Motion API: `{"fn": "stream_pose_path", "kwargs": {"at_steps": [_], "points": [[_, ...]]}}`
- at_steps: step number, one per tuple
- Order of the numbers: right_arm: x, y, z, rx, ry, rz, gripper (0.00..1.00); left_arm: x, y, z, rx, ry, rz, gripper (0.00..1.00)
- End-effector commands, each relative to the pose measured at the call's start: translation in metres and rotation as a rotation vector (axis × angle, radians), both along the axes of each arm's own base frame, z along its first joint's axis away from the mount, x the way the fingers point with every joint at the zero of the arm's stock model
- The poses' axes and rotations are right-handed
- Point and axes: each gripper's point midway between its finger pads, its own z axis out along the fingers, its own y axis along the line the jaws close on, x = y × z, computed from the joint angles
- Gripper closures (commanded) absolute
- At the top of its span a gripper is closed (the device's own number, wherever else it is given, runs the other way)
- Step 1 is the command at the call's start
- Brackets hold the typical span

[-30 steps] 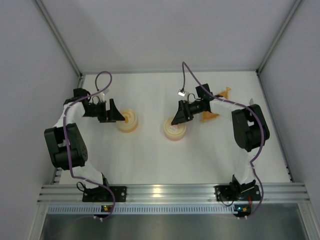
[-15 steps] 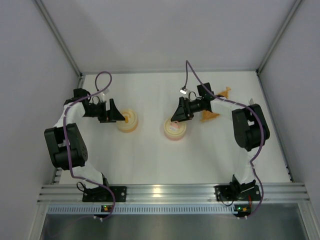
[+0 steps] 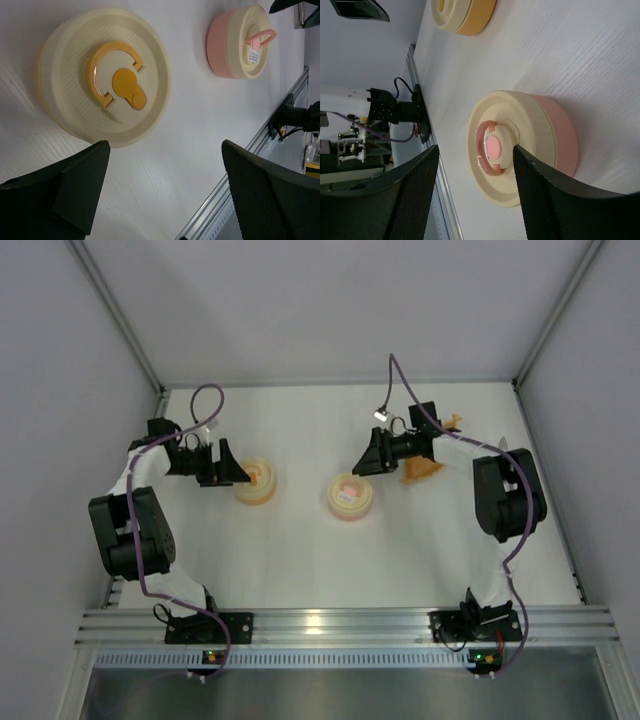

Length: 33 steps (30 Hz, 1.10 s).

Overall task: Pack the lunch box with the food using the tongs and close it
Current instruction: Close the box lid on the packing box.

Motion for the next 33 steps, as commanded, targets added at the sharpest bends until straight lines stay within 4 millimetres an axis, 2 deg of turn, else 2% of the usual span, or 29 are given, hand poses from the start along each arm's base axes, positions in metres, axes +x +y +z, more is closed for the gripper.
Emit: {"fn": "stream_pose_path", "kwargs": {"at_steps": [1,3,5,6,7,10,13,17,22,30,33], "points": [[0.013,-0.011,0.043,0.021,-0.197,0.010,0.40,0.001,-0.002,0.014,-0.021,-0.082,-0.017,0.02],[0.012,-0.013,0.045,0.009,-0.211,0.017,0.43,0.001,-0.003,0.014,-0.023,-0.081,-0.019,0.02],[0.006,-0.012,0.048,0.017,-0.211,0.031,0.59,0.002,-0.003,0.014,-0.027,-0.079,-0.016,0.02],[0.002,-0.010,0.048,0.019,-0.207,0.047,0.72,0.001,-0.003,0.013,-0.029,-0.078,-0.018,0.02],[-0.001,-0.008,0.048,0.019,-0.199,0.053,0.77,0.001,-0.003,0.014,-0.029,-0.080,-0.015,0.02],[-0.013,-0.002,0.047,0.009,-0.189,0.078,0.91,0.001,-0.003,0.014,-0.029,-0.080,-0.012,0.02],[-0.024,0.004,0.043,-0.006,-0.175,0.110,0.99,0.003,-0.003,0.015,-0.030,-0.082,0.005,0.02],[-0.037,0.011,0.030,-0.039,-0.165,0.157,1.00,0.005,-0.003,0.016,-0.039,-0.090,0.019,0.02],[-0.042,0.018,0.012,-0.072,-0.165,0.205,1.00,0.007,-0.004,0.018,-0.041,-0.091,0.022,0.02],[-0.017,0.020,-0.014,-0.142,-0.158,0.145,1.00,0.012,-0.001,0.022,-0.033,-0.103,0.040,0.02],[-0.013,0.023,-0.022,-0.148,-0.127,0.124,1.00,0.014,0.000,0.021,-0.029,-0.105,0.050,0.02]]}}
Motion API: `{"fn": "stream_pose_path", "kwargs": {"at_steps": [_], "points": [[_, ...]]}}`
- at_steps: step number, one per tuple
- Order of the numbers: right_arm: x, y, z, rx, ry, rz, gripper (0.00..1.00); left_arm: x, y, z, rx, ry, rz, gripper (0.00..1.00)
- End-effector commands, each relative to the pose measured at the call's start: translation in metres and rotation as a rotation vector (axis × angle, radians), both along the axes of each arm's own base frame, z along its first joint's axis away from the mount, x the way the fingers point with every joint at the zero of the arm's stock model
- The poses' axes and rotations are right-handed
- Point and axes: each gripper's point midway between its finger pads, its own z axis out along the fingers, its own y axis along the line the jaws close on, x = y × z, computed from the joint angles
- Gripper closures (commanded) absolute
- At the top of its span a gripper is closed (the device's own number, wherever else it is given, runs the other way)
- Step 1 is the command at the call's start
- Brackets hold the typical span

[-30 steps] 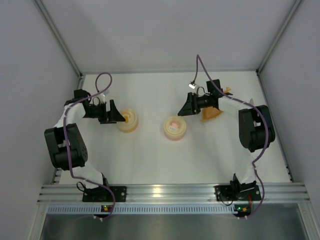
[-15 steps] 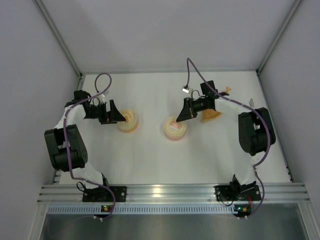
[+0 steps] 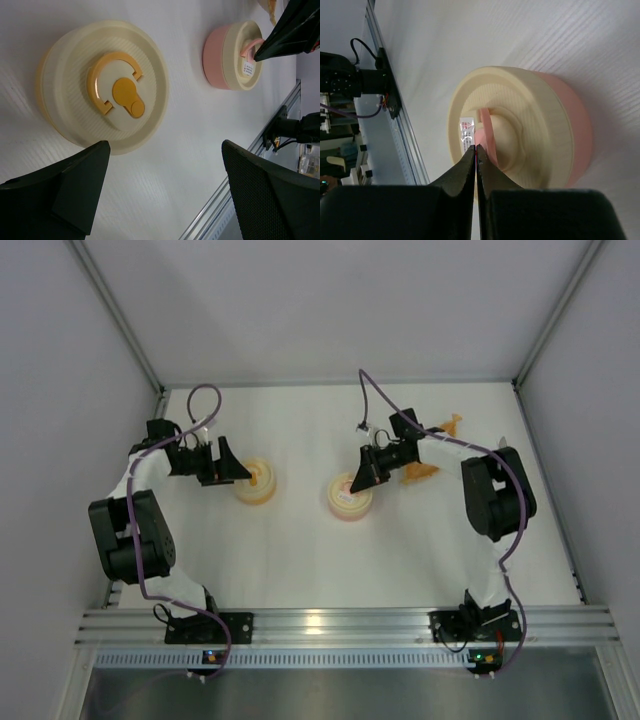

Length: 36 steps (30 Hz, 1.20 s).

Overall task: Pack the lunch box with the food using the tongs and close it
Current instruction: Close the box lid on the packing box.

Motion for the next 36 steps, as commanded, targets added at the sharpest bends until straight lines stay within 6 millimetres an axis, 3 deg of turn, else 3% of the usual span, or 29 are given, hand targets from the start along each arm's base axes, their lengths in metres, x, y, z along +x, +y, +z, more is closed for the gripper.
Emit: {"fn": "stream_pose_path", "kwargs": {"at_steps": [1,8,13,17,21,24,29,36], "points": [[0.019,0.010,0.004,0.013,-0.056,-0.015,1.00,0.010,0.003,0.019,0.003,-0.092,0.012,0.02],[0.013,0.012,-0.008,0.037,0.009,0.001,1.00,0.025,0.010,0.012,0.029,-0.083,0.074,0.02],[0.007,0.015,-0.005,0.082,0.049,0.030,0.99,0.046,0.042,-0.008,0.205,-0.072,0.212,0.02],[0.001,0.019,0.019,0.153,0.034,0.071,0.90,0.059,0.051,-0.009,0.247,-0.094,0.227,0.07],[-0.004,0.024,0.050,0.237,0.027,0.113,0.63,0.070,0.049,-0.020,0.218,-0.070,0.198,0.19],[-0.005,0.025,0.072,0.276,0.009,0.130,0.57,0.075,0.040,-0.027,0.170,-0.056,0.151,0.25],[-0.005,0.023,0.106,0.324,-0.027,0.149,0.54,0.064,0.029,-0.046,0.137,-0.014,0.098,0.30],[0.012,0.008,0.143,0.361,-0.074,0.108,0.52,0.035,0.016,-0.069,0.154,0.029,0.053,0.40]]}}
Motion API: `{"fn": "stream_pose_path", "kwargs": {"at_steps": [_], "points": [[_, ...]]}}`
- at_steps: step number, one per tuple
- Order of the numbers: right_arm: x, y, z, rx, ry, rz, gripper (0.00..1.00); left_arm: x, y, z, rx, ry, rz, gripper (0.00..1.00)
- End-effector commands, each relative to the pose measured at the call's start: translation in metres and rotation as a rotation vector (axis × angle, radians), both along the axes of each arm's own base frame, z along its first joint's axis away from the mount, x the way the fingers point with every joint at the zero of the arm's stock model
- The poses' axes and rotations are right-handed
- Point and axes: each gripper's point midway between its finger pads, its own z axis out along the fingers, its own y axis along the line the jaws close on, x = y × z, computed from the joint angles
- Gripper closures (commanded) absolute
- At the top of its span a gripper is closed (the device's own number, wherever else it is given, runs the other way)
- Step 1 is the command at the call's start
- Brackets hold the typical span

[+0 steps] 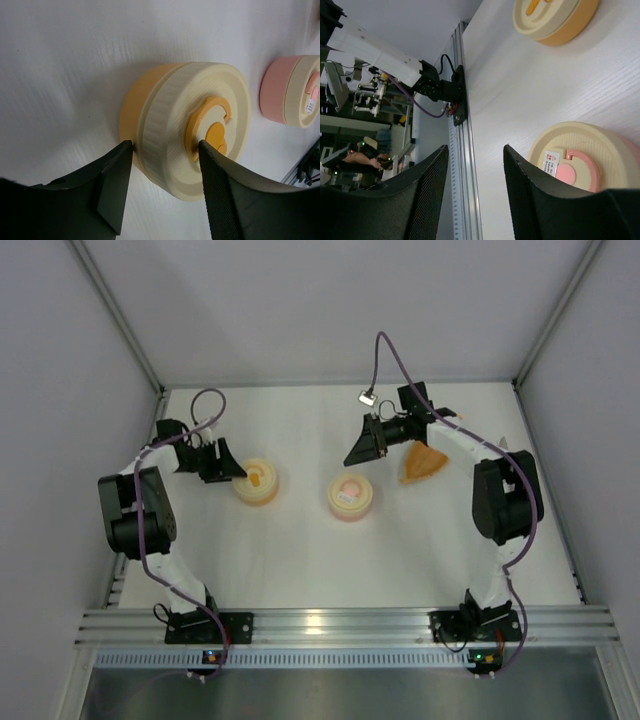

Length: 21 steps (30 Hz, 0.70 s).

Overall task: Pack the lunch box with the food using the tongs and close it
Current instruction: Move the packing box to the center of the board.

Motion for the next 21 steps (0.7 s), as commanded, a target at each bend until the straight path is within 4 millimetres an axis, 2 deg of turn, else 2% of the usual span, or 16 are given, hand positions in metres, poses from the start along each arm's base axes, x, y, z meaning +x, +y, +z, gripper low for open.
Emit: {"fn": "stream_pose_path", "kwargs": {"at_steps": [1,5,9,18,20,21], "points": [[0.009,-0.010,0.049,0.080,-0.098,-0.004,0.52,-0.015,-0.009,-0.008,0.034,-0.015,-0.055,0.42],[0.015,-0.019,0.052,0.082,-0.096,-0.030,0.51,-0.024,-0.022,-0.017,0.023,0.005,-0.071,0.48],[0.019,-0.028,0.047,0.075,-0.084,-0.053,0.51,-0.034,-0.043,-0.019,0.008,0.020,-0.137,0.52],[0.021,-0.040,0.036,0.055,-0.073,-0.077,0.50,-0.048,-0.081,-0.030,0.003,0.071,-0.230,0.53],[0.021,-0.041,0.035,0.052,-0.074,-0.081,0.49,-0.056,-0.101,-0.033,0.008,0.090,-0.278,0.54],[0.022,-0.042,0.034,0.049,-0.072,-0.085,0.49,-0.059,-0.104,-0.036,0.010,0.104,-0.282,0.56]]}}
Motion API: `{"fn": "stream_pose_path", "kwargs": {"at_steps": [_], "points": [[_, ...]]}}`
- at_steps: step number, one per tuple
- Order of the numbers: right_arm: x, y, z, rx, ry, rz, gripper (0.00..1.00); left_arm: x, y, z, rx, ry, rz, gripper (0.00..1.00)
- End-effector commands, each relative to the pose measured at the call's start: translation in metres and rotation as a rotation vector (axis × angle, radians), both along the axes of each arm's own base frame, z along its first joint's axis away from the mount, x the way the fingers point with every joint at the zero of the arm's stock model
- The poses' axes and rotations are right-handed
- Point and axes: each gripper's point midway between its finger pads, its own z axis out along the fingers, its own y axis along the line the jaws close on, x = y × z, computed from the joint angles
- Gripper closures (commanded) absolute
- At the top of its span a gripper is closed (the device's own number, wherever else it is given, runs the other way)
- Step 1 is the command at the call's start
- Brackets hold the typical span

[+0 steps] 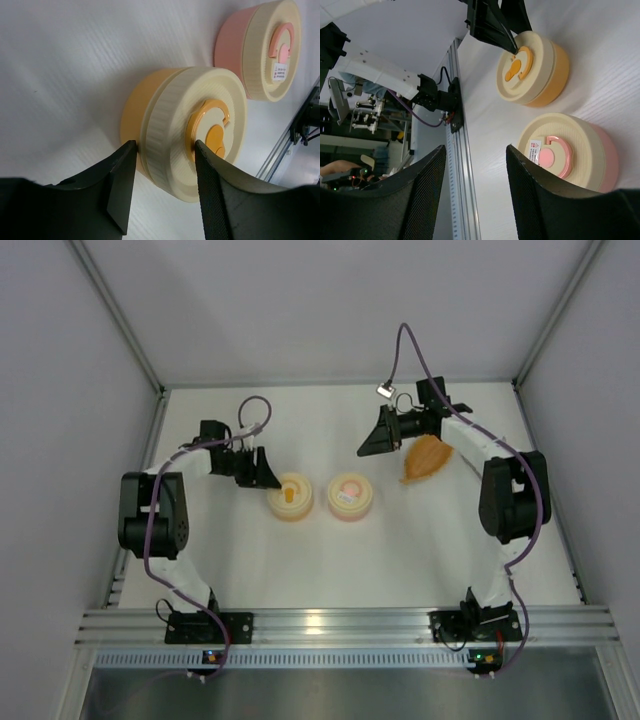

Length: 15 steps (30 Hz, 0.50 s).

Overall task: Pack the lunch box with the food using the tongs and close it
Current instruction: Move the packing box to the center of the board.

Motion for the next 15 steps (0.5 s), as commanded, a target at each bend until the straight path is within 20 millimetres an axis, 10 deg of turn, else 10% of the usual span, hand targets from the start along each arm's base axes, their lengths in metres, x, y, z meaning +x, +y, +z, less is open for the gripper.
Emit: {"fn": "stream_pose_path", "kwargs": {"at_steps": [1,12,15], "points": [[-0.002,-0.009,0.019,0.024,-0.062,-0.003,0.48,-0.027,-0.015,-0.038,0.071,0.111,-0.042,0.57],[-0.004,-0.014,0.015,0.009,-0.066,-0.012,0.46,-0.026,-0.034,-0.038,0.051,0.133,-0.036,0.52],[-0.003,-0.015,0.014,-0.017,-0.083,-0.016,0.46,-0.020,-0.033,-0.024,0.046,0.090,-0.034,0.36]]}}
